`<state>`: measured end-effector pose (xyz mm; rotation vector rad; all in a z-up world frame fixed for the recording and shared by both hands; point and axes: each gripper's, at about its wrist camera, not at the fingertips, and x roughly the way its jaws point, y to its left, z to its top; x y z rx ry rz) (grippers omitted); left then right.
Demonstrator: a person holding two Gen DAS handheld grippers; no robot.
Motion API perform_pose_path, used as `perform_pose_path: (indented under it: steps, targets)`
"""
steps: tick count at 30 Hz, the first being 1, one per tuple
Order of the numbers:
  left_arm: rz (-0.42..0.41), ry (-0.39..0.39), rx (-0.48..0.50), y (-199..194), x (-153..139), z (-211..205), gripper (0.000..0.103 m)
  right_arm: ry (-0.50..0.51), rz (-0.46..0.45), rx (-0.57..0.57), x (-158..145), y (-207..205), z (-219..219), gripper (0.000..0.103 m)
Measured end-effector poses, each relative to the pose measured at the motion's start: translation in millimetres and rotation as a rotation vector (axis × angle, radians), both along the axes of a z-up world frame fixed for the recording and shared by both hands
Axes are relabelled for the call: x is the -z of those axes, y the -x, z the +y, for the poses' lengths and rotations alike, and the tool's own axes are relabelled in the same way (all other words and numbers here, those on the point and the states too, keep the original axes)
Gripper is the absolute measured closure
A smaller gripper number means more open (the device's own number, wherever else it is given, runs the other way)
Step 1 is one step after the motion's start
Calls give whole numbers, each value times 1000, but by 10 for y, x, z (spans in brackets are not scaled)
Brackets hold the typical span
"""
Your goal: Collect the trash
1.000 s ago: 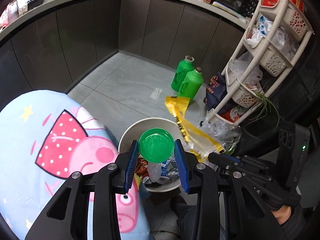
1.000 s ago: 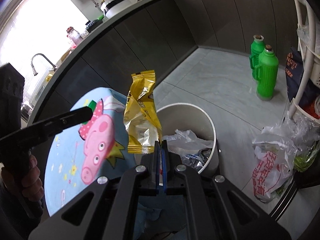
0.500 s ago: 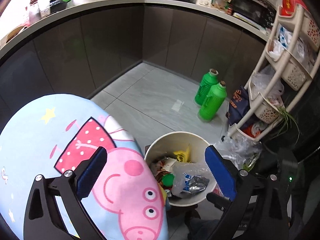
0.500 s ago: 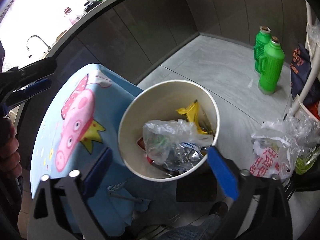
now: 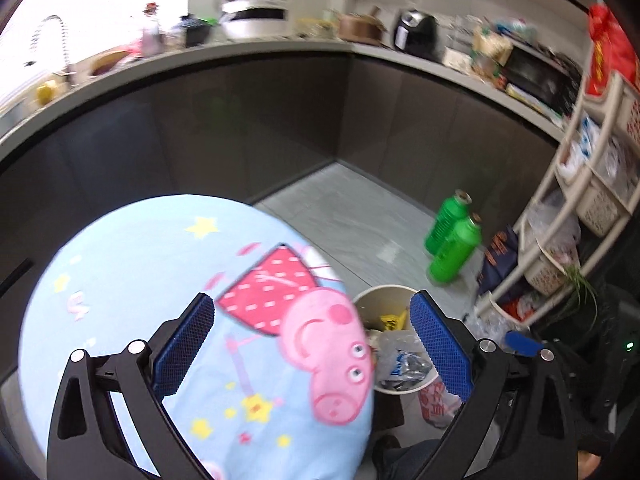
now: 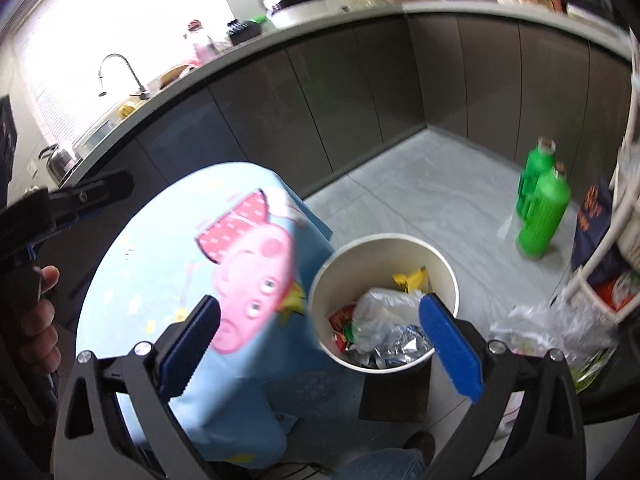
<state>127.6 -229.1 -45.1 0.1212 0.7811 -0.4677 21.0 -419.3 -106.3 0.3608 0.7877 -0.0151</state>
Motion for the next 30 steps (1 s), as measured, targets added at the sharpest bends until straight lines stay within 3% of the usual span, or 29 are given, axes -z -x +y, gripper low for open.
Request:
perform_pose_path:
  steps: [5, 12, 22, 30]
  targets:
    - [-30, 9, -138, 312, -303, 591, 8, 66, -19, -15, -466, 133, 349, 3]
    - [-35, -121, -301, 729, -385, 1172, 8, 104, -30, -72, -920, 281, 981, 3]
    - [-32, -123, -415, 1179, -407, 1888, 8, 193, 28, -178, -884, 389, 1778, 3]
    - [-18, -97, -430, 1320, -436, 2100, 8, 236, 55, -209, -861, 430, 2000, 3]
